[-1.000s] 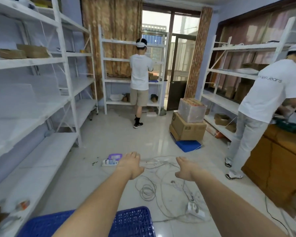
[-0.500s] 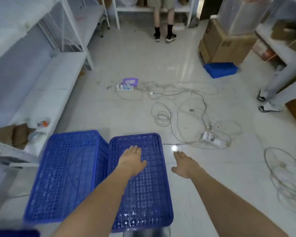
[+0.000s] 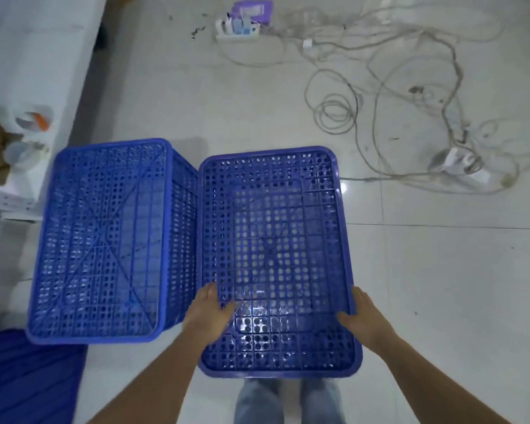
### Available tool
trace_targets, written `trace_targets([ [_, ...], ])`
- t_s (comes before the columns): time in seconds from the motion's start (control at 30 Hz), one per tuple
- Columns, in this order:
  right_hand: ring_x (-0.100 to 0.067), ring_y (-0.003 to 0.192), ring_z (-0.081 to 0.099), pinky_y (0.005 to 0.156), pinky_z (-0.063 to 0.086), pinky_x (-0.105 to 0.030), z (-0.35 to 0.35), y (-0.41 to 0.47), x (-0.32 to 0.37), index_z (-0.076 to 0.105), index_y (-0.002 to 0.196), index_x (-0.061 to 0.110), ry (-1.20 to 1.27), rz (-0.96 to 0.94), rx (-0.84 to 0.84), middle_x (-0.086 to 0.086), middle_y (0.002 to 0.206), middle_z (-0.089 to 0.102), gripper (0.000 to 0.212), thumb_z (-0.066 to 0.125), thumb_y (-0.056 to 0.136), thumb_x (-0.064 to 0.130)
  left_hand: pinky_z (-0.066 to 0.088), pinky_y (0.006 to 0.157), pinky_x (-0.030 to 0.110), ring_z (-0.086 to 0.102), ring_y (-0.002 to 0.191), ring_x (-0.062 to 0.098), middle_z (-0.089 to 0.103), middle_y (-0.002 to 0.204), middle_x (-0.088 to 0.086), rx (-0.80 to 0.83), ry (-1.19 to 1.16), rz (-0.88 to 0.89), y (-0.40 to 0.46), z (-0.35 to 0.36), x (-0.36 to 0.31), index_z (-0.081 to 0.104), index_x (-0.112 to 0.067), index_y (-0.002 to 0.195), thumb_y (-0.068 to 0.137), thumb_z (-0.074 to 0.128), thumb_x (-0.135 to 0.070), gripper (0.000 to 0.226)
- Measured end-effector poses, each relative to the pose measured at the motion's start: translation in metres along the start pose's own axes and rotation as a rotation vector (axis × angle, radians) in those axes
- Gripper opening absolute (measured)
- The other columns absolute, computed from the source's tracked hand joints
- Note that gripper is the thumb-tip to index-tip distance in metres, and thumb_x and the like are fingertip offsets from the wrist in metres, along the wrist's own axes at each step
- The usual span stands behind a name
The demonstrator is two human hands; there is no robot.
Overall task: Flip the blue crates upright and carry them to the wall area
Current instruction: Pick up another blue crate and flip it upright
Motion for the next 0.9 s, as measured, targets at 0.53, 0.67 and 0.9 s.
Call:
trace_targets([
  [0.53, -0.025, 0.079, 0.049, 0.072, 0.038, -0.032, -0.002, 0.183, -0.012, 0.049, 0.131, 0.004, 0.412, 0.149, -0.52, -0.011, 0.099, 0.056, 0.042, 0.05, 0.095, 0.027, 0.039, 0.104, 0.038, 0.032, 0.141, 0.03, 0.017, 0.161, 0.006, -0.215, -0.613, -0.255, 0.161, 0.02, 0.047, 0.007, -0.017, 0.155, 0.096, 0.05, -0.038, 0.077],
  [0.67, -0.021, 0.068, 0.05, 0.061, 0.038, -0.032, -0.003, 0.186, -0.011, 0.054, 0.123, 0.001, 0.396, 0.16, -0.553, -0.011, 0.095, 0.057, 0.042, 0.055, 0.093, 0.029, 0.036, 0.1, 0.041, 0.036, 0.137, 0.034, 0.028, 0.156, 0.011, -0.183, -0.742, -0.366, 0.175, 0.006, 0.04, 0.017, -0.01, 0.153, 0.094, 0.051, -0.041, 0.074],
  [0.9, -0.029, 0.079, 0.056, 0.069, 0.042, -0.031, -0.015, 0.172, -0.015, 0.062, 0.101, 0.002, 0.278, 0.171, -0.564, -0.012, 0.091, 0.063, 0.03, 0.059, 0.09, 0.03, 0.035, 0.111, 0.046, 0.041, 0.134, 0.03, 0.035, 0.154, 0.008, -0.022, -0.909, -0.393, 0.178, -0.013, 0.046, 0.028, -0.016, 0.151, 0.084, 0.057, -0.054, 0.083],
])
Point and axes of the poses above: each hand's wrist, its own y-axis towards the middle knuckle, its own z-axis out of the palm, x = y × z, the point moved 1 cm from there along y, towards the middle knuckle
